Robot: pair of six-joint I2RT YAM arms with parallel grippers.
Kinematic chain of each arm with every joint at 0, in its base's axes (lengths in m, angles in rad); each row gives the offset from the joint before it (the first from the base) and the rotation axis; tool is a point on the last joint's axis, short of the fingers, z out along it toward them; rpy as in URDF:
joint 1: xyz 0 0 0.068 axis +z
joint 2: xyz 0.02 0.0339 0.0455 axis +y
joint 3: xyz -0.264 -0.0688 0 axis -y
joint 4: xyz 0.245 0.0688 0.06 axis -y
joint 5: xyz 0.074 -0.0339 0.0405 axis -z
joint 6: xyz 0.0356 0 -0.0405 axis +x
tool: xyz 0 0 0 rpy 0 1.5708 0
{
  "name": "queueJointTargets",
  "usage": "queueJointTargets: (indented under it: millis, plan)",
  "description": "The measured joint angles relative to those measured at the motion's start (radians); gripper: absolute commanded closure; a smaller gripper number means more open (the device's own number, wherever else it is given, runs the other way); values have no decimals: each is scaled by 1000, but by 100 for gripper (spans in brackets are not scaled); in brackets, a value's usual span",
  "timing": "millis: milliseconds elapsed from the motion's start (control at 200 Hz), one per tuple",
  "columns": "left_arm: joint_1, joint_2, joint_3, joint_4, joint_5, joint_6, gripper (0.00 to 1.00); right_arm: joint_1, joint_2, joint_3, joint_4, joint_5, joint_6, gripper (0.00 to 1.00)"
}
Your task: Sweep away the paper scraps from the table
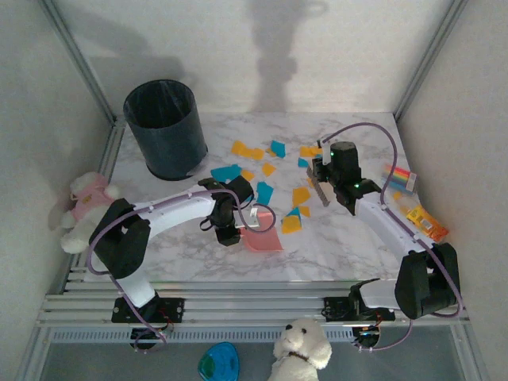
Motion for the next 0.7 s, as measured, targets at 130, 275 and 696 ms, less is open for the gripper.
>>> queueJointTargets:
  millis: [130,275,696]
  plan:
    - [0,26,16,1,0,-12,100,18,34,0,18,11,-35,100]
    - [0,56,34,0,0,-29,100,24,42,-10,32,10,-58,100]
    - [0,95,72,0,0,-58,100,70,32,-50,24,-24,-84,100]
